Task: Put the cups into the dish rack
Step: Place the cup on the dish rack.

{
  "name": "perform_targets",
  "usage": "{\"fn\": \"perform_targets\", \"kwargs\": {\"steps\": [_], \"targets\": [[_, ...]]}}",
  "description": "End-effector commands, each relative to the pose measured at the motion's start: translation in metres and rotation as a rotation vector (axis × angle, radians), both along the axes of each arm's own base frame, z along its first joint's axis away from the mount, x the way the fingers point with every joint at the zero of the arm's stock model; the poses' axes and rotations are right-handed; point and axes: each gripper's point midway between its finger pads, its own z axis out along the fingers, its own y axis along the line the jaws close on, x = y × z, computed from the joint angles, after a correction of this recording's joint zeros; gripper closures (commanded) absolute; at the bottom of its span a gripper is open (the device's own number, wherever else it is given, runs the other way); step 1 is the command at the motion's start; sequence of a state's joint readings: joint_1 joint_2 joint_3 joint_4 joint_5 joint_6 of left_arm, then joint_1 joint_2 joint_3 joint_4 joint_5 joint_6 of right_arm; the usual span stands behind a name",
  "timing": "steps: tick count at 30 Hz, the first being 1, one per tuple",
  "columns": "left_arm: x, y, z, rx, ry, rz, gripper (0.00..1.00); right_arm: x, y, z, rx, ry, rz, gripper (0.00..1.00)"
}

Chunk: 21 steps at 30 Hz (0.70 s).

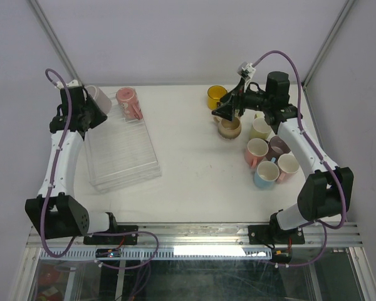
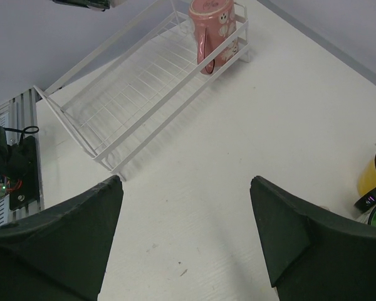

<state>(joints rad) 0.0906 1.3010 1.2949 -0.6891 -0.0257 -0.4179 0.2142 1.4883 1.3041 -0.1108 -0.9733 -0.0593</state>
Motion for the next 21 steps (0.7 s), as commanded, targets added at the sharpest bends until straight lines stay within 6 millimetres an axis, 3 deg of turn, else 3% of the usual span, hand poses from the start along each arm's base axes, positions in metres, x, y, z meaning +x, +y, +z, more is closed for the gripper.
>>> {"fn": "perform_targets", "kwargs": {"steps": [1, 11, 21], "targets": [[0.030, 0.012, 0.033, 0.018, -0.163, 0.013, 1.00, -0.006, -0.001, 0.011, -0.003, -0.062, -0.003, 0.15], [0.064, 0.030, -0.026, 0.039, -0.056, 0.054, 1.00, -0.009, -0.001, 0.001, -0.013, -0.051, 0.000, 0.15], [0.084, 0.044, -0.055, 0.018, -0.051, 0.169, 1.00, -0.010, -0.002, -0.004, -0.017, -0.047, -0.001, 0.15]]}}
